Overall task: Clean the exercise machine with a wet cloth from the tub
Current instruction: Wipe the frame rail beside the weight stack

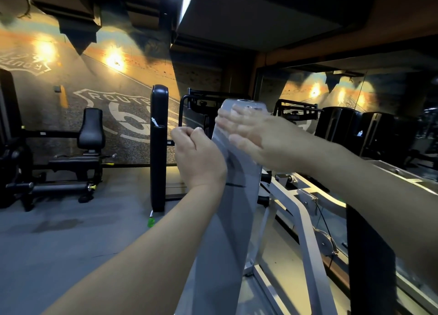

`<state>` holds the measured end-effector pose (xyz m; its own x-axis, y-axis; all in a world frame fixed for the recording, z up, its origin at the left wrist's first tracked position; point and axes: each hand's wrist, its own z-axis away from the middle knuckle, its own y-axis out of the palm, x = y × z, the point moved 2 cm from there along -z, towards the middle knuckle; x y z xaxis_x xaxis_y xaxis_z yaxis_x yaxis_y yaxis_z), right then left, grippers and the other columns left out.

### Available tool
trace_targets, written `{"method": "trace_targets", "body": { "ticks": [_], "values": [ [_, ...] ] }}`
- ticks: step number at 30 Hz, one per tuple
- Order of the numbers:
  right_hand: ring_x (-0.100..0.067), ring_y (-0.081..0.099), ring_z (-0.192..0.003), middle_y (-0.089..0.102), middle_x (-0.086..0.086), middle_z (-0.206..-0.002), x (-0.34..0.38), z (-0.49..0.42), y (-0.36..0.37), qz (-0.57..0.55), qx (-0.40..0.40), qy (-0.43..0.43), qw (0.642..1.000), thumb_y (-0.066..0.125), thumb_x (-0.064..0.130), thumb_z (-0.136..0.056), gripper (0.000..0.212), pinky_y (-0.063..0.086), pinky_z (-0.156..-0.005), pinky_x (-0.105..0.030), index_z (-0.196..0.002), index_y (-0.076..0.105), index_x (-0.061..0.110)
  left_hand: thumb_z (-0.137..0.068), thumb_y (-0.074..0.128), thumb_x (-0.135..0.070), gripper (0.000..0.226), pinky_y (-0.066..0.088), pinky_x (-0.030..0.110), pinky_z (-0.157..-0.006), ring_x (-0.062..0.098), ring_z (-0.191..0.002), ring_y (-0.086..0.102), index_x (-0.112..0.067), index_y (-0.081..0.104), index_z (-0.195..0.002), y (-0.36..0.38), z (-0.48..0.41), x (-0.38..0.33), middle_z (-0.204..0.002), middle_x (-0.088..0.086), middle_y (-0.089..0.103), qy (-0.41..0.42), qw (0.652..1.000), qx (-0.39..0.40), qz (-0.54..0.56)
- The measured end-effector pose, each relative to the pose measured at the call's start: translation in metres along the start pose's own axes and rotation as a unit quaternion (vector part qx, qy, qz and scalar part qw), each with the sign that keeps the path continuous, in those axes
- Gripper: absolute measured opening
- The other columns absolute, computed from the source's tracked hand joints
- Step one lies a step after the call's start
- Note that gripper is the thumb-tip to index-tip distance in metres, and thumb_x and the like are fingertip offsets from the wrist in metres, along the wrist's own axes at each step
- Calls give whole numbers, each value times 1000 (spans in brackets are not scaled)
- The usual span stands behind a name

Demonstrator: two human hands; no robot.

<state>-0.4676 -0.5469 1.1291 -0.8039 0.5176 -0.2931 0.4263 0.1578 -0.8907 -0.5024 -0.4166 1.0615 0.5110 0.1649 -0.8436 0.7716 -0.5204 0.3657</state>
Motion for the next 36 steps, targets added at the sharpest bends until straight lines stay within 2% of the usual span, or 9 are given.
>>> {"method": "trace_targets", "body": {
  "ticks": [7,10,14,18,21,24,27,30,36],
  "values": [
    [-15,5,-158,10,11,-170,-22,-42,-10,-11,1,107,994,21,44,-112,53,6,-126,-37,-163,18,31,-109,38,-15,18,31,12,-59,1,-69,45,-6,47,-96,1,-1,1,-80,-7,46,-1,1000,-2,20],
    [-12,2,-157,8,14,-170,3,-31,-1,-5,-14,60,998,25,42,-111,51,4,-128,-39,-161,20,33,-109,37,-13,20,32,5,-63,-15,-66,45,-2,49,-99,1,-2,2,-80,-10,41,0,1000,6,22],
    [-6,-3,-155,4,16,-169,16,3,11,47,-27,-21,998,21,47,-109,53,-9,-120,-27,-161,17,37,-103,37,-28,28,31,23,-63,3,-71,47,-5,51,-98,-1,-5,5,-79,-6,48,-3,998,-21,59],
    [-19,4,-158,8,7,-171,-8,-46,0,-10,-17,122,992,19,47,-110,55,7,-128,-44,-163,15,32,-107,37,-18,20,31,16,-57,10,-69,41,-6,47,-94,-3,-2,1,-76,-2,46,-37,997,-22,71],
    [-22,7,-158,10,5,-171,15,-30,12,36,-48,112,992,19,47,-110,55,8,-128,-46,-163,18,31,-107,38,-17,21,32,14,-59,11,-70,41,-7,50,-93,-6,-3,-2,-78,-2,46,-67,994,-8,90],
    [-24,9,-158,13,3,-171,39,14,31,109,-84,59,989,17,48,-110,55,5,-127,-43,-163,16,32,-103,41,-24,23,35,28,-65,15,-69,40,-18,51,-82,-8,-14,6,-77,-3,46,-147,973,-9,178],
    [-22,6,-158,10,3,-172,17,-12,18,59,-51,135,988,15,49,-110,56,4,-128,-44,-164,9,33,-89,40,-40,31,33,33,-66,16,-65,39,-16,59,-91,-14,-18,12,-75,-3,45,-205,959,3,194],
    [-26,12,-157,17,0,-171,11,-43,10,22,-64,203,977,16,46,-110,56,9,-127,-46,-163,19,28,-100,37,-30,24,34,34,-77,14,-70,42,-19,57,-92,-24,-17,16,-79,-5,46,-215,959,9,185],
    [-31,20,-156,25,-6,-168,65,28,65,149,-138,82,976,24,43,-111,54,16,-126,-49,-161,29,23,-102,38,-30,27,36,33,-70,16,-69,44,-18,53,-83,-37,-28,34,-78,-1,49,-201,970,23,136]
  ]
}}
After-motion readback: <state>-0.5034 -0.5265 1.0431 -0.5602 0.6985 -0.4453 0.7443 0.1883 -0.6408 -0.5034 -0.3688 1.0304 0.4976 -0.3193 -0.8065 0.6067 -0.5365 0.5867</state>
